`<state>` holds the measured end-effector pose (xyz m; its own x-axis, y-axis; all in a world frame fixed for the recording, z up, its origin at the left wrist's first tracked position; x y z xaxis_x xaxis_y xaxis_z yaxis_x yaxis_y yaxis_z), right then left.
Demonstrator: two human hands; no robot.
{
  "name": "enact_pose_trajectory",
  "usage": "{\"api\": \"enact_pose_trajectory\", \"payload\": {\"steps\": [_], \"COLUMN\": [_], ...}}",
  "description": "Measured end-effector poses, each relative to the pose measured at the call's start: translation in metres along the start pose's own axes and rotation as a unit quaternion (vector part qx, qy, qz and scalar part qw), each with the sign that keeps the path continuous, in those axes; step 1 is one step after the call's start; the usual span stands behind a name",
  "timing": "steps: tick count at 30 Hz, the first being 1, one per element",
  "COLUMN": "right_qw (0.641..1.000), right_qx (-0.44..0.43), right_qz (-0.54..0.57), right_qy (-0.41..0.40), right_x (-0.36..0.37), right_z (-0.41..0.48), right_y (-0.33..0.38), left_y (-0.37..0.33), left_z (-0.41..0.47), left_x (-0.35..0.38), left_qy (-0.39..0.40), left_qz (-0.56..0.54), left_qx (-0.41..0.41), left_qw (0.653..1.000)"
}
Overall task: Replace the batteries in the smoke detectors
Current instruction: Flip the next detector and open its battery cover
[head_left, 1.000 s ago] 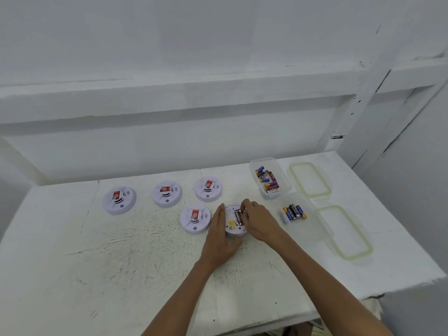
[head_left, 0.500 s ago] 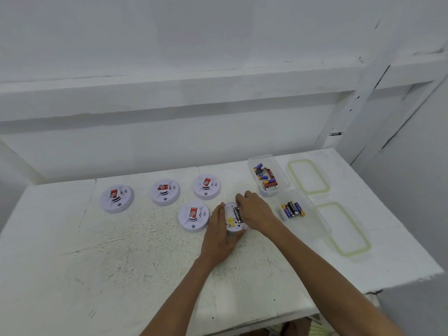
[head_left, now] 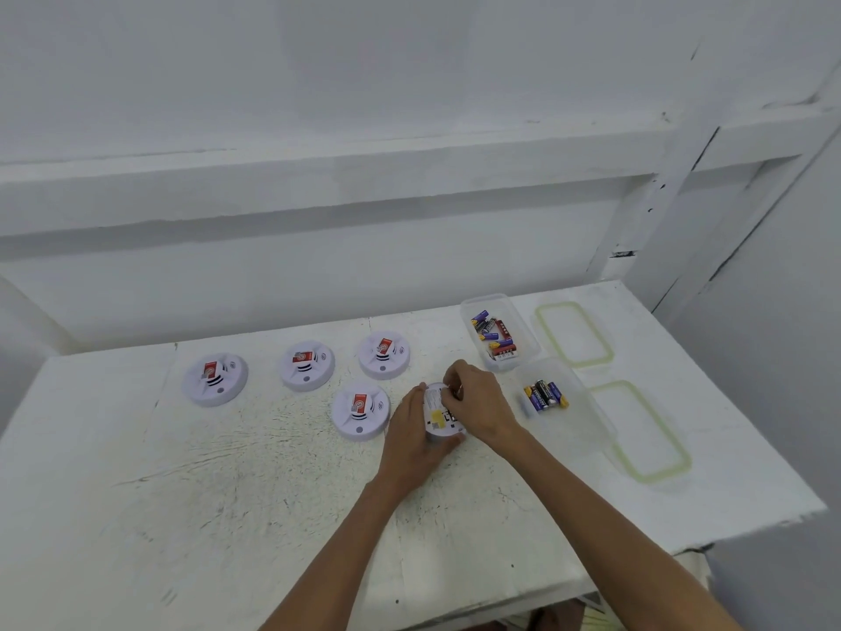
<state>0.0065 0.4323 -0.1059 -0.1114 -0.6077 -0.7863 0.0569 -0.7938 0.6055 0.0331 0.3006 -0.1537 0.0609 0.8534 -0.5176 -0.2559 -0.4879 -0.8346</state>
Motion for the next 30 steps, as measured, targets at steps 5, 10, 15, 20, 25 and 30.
{"api": "enact_pose_trajectory", "payload": {"steps": [5,10,15,20,25,30], "right_qw": [0.994,0.97,0.965,0.976,0.977,0.982], "right_qx": [0.028,0.08,0.164,0.183,0.172,0.16], "right_qz": [0.06,0.139,0.108,0.048,0.043,0.024], "right_qy": [-0.087,-0.185,-0.173,-0.11,-0.115,-0.101], "right_x": [-0.034,-0.087,-0.104,-0.09,-0.091,-0.086], "right_z": [-0.008,-0.019,-0.029,-0.033,-0.038,-0.037], "right_y": [-0.008,-0.037,-0.081,-0.107,-0.113,-0.111], "left_y": [0.012,0.015,-0.003,0.004,0.006,0.004], "left_z": [0.006,0.005,0.002,0.005,0.002,0.001], "left_x": [0.023,0.025,0.011,0.016,0.02,0.017], "left_qy": [0.005,0.001,-0.01,0.009,0.008,0.004], "left_qz": [0.035,0.024,0.023,0.033,0.007,0.005], "left_qx": [0.008,0.028,0.054,0.042,0.003,0.001], "left_qw": [0.999,0.999,0.998,0.999,1.0,1.0]}}
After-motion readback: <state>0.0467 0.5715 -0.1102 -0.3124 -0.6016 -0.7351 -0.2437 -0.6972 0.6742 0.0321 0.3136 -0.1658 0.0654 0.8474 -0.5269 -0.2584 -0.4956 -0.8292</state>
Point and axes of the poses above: each hand's wrist, its own z-axis towards the middle knuckle, its own x-axis out of the palm, y = z × x, the point moved 8 cm from there along z, towards the middle knuckle, and after that the axes turned 3 degrees about -y, right-handed, at the moved point
